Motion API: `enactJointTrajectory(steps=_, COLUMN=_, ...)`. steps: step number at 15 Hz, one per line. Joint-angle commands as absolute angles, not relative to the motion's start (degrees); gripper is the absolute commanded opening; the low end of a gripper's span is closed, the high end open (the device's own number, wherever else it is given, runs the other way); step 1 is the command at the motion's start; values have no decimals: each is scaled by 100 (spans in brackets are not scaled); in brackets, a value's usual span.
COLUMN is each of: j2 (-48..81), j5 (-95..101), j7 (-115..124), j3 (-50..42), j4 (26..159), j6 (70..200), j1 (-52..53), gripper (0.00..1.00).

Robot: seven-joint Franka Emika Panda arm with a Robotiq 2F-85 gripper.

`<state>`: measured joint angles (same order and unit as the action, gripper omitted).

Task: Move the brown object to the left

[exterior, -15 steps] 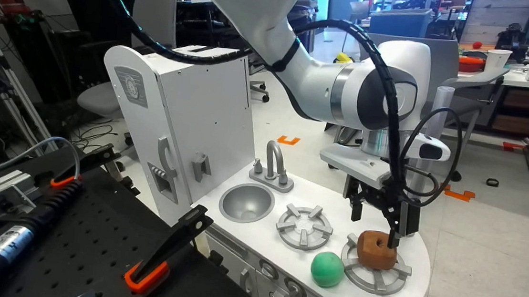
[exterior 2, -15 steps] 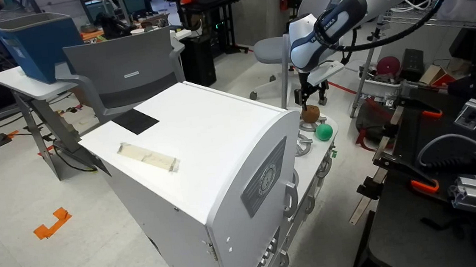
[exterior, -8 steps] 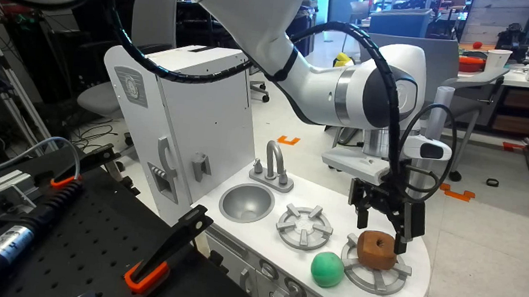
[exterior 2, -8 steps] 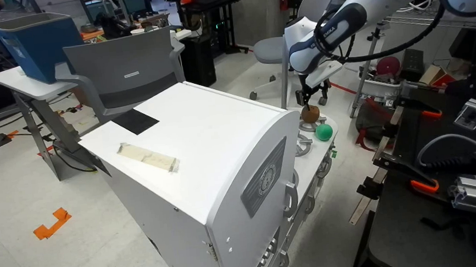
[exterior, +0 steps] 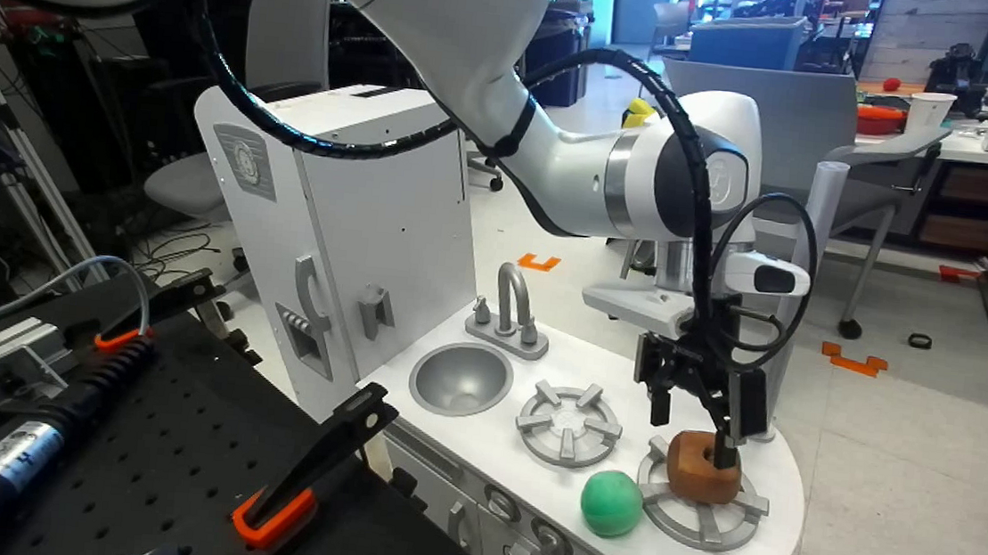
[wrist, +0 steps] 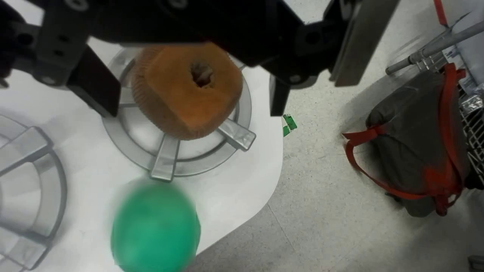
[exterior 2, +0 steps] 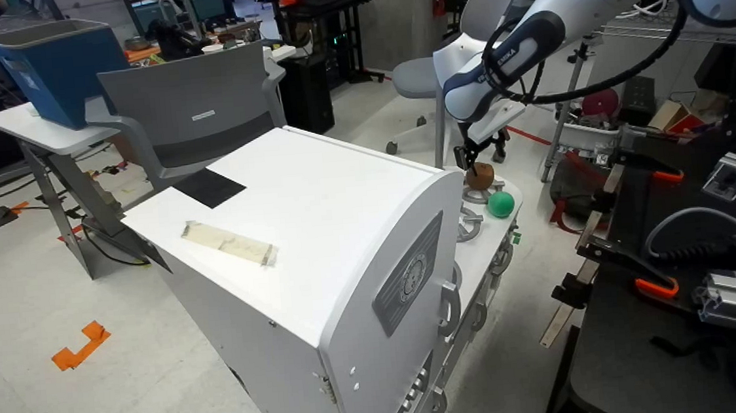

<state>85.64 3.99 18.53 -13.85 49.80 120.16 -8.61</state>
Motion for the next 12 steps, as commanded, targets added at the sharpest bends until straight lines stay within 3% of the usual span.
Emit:
enactJointTrajectory(steps=1, j2=8561, j5=342, j7=1702, j3=-1072, j4=4838, j6=12029, j1=-927, gripper=100)
enactJointTrajectory(steps=6, j2=8525, j5=-314, j7=1811, j3=-510, j4=4846, j6=12449, j1=-1179, gripper=100)
enactJointTrajectory(steps=12, j2=8524, j5=-300, j7=2037, j3=-788, j4=5042, j6=12921, j1=-1192, gripper=100)
